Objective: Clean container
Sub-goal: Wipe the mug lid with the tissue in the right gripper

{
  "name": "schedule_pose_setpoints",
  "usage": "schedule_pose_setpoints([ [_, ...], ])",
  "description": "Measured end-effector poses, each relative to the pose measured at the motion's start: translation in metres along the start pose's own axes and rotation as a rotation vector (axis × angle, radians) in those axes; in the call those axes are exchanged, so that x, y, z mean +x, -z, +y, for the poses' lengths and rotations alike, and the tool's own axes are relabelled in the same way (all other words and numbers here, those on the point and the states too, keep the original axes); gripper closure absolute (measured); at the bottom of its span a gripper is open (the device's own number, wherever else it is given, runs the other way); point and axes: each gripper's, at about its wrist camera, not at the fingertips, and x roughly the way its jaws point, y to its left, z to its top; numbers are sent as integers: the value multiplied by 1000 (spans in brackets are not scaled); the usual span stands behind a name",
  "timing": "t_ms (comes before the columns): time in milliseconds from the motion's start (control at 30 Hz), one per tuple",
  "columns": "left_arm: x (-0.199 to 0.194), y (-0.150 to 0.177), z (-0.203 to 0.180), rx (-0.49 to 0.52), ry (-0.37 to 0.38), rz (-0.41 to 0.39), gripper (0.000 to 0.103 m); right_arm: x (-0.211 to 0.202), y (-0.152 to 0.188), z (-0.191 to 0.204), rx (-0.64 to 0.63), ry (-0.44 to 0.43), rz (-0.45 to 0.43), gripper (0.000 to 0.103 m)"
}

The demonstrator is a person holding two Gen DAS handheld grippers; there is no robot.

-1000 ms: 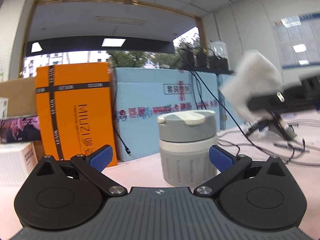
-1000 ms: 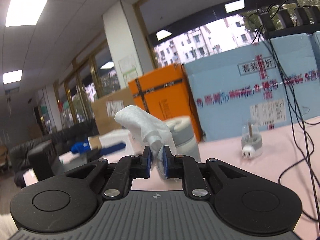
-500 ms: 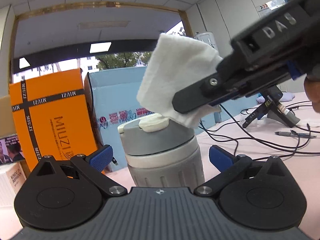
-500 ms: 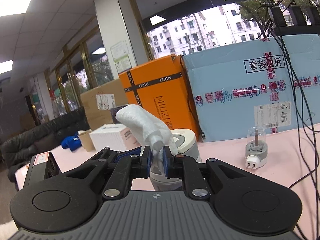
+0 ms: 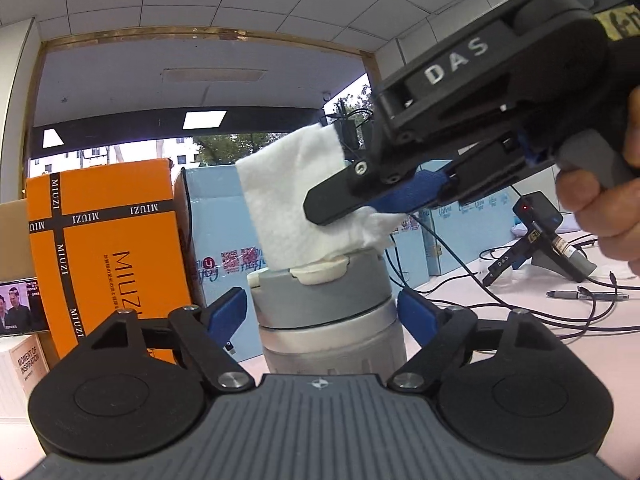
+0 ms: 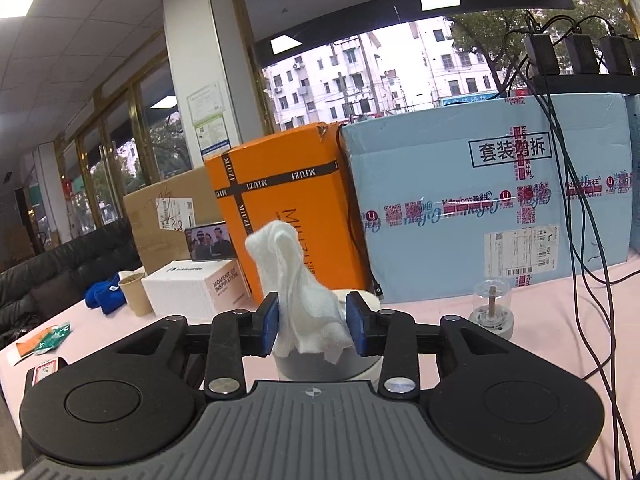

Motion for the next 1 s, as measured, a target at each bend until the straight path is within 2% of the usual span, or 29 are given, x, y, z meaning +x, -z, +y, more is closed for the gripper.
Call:
schedule_pose_setpoints([
  [100, -2, 0, -2, 4, 5, -6, 24, 2, 1, 1, 0, 1, -11, 86],
  [200, -3, 0, -3, -5, 7, -8, 24, 5, 3, 4, -7, 0, -14, 88],
  [433, -3, 1, -1, -16, 7, -8, 25, 21, 4, 13, -66, 64, -5, 89],
  [633, -3, 1, 0, -23, 5, -8, 25, 10, 4, 14, -113, 145, -46, 89],
  [733, 2, 2, 5, -22, 5, -8, 25, -5, 5, 13, -119, 135, -56, 89],
  [867, 3, 2, 5, -19, 5, -8, 25, -21, 10, 21, -121, 70, -54, 89],
  [1000, 1, 2, 4, -18, 6, -8, 25, -12, 15, 33, -151, 50, -20, 89],
])
